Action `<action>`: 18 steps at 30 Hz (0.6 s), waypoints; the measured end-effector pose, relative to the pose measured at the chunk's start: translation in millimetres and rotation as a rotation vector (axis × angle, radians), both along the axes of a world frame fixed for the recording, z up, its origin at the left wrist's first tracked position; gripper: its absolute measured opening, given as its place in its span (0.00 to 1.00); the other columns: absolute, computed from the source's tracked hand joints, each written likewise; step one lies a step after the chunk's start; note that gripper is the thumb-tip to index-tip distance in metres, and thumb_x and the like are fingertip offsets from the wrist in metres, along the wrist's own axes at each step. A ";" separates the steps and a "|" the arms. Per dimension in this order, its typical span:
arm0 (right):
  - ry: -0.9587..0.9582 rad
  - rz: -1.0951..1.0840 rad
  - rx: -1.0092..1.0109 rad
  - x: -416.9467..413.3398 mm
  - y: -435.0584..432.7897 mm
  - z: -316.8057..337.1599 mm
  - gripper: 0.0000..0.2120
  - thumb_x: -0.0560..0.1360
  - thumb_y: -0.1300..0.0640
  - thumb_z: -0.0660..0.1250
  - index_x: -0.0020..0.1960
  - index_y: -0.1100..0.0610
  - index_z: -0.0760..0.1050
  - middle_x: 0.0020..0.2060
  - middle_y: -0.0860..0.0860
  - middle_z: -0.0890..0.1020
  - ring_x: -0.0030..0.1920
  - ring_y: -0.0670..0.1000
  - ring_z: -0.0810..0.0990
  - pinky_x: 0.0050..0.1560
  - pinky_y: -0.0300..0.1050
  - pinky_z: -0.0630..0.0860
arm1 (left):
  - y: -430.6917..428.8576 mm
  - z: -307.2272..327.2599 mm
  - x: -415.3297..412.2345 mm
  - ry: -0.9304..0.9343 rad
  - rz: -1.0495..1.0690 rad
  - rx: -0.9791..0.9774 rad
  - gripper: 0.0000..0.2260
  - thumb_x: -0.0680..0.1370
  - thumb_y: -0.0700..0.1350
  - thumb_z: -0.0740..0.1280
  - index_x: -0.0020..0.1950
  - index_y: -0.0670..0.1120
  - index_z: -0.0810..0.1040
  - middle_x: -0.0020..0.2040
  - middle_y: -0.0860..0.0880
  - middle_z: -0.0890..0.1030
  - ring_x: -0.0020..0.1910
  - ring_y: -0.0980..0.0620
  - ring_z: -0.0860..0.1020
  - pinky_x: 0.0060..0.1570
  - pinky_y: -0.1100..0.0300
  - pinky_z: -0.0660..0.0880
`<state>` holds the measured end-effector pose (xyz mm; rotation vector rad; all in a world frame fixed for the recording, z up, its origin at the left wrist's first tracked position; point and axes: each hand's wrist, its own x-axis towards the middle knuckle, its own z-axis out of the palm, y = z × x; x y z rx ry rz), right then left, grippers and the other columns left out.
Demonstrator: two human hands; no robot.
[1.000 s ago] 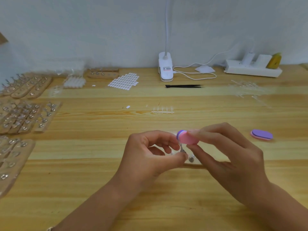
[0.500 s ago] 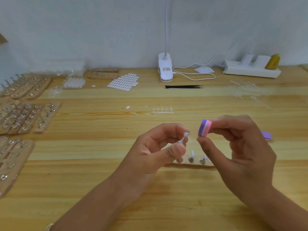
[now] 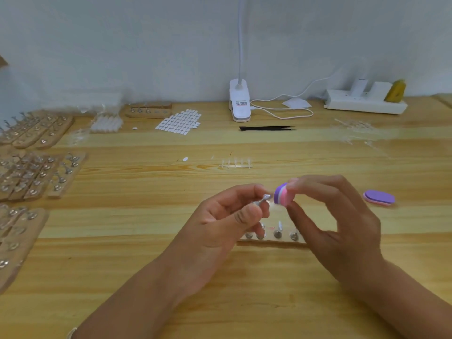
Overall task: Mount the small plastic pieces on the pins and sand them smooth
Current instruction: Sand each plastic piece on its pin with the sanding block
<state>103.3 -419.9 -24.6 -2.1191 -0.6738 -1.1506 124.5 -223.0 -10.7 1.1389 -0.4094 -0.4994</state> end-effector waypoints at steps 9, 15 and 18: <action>-0.026 0.018 -0.008 -1.1 2.4 -1.9 0.14 0.75 0.70 0.72 0.56 0.56 0.78 0.48 0.53 0.81 0.53 0.46 0.80 0.61 0.34 0.73 | 0.1 0.1 0.2 0.013 -0.014 -0.052 0.17 0.70 0.51 0.76 0.56 0.47 0.82 0.48 0.48 0.81 0.46 0.50 0.76 0.48 0.59 0.76; -0.072 0.048 0.027 -5.9 8.5 -0.6 0.13 0.76 0.66 0.71 0.59 0.59 0.75 0.51 0.46 0.79 0.58 0.41 0.78 0.61 0.32 0.71 | -0.8 0.4 -1.1 -0.024 -0.034 -0.016 0.16 0.70 0.52 0.76 0.55 0.48 0.82 0.49 0.49 0.80 0.45 0.51 0.75 0.49 0.59 0.75; -0.039 0.017 -0.003 -0.4 3.9 -0.3 0.13 0.76 0.68 0.71 0.57 0.56 0.77 0.48 0.51 0.81 0.54 0.44 0.79 0.61 0.33 0.71 | 0.1 0.8 -0.7 -0.012 -0.032 -0.041 0.16 0.70 0.52 0.76 0.55 0.48 0.82 0.47 0.50 0.80 0.45 0.52 0.75 0.48 0.61 0.75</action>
